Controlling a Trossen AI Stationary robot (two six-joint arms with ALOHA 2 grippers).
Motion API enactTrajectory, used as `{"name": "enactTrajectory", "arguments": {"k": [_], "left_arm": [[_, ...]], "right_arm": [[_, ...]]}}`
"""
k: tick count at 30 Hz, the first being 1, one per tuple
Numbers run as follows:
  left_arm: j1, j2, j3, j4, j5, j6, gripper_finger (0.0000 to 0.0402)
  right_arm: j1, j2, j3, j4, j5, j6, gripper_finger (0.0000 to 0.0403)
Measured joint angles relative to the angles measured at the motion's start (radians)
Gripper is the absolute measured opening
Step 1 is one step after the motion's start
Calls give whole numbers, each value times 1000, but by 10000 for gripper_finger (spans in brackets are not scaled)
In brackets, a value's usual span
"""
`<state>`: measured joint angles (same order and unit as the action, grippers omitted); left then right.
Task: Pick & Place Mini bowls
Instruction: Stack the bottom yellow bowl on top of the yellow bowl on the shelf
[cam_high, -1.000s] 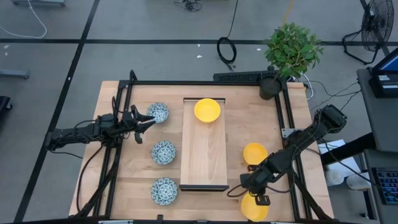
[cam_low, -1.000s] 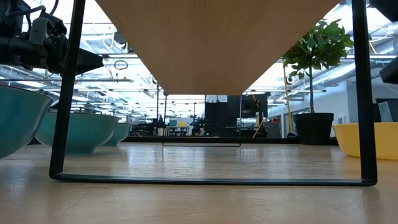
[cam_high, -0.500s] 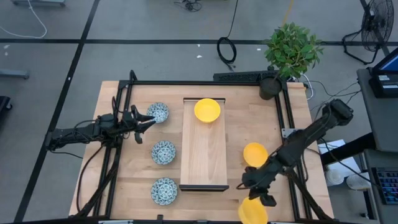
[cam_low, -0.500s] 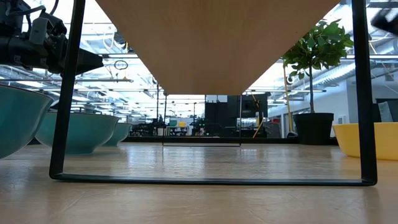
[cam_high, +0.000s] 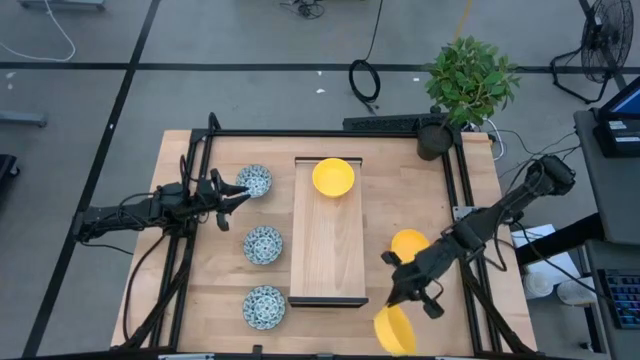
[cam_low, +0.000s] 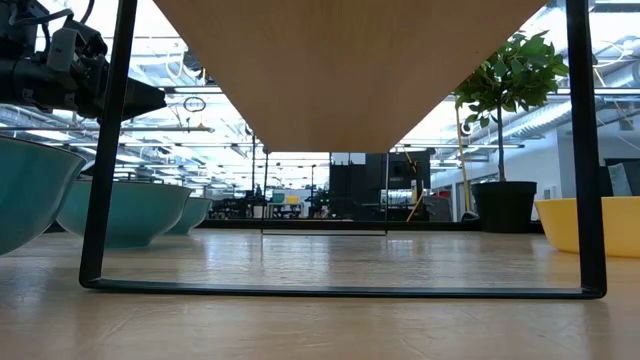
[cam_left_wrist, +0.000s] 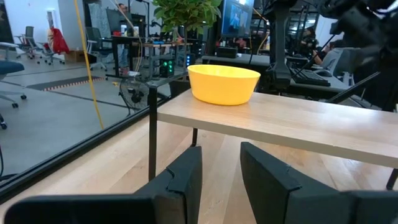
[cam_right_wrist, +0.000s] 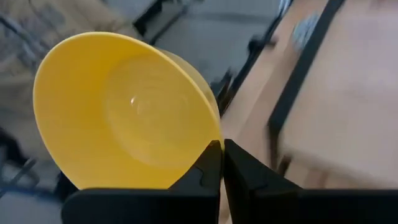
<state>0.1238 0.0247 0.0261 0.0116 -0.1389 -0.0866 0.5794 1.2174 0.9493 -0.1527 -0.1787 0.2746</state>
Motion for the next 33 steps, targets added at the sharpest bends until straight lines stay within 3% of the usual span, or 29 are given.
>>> {"name": "enactTrajectory", "arguments": {"k": [15,20,26,33], "left_arm": [[0,0,0,0,0,0,113],[0,0,0,0,0,0,113],[0,0,0,0,0,0,113],[0,0,0,0,0,0,113]], "right_arm": [[-320,-9,0,381,1,-183,0],[-425,-9,27,450,78,-268,0],[-572,33,216,353,76,-321,0],[-711,177,591,95,75,-323,0]]}}
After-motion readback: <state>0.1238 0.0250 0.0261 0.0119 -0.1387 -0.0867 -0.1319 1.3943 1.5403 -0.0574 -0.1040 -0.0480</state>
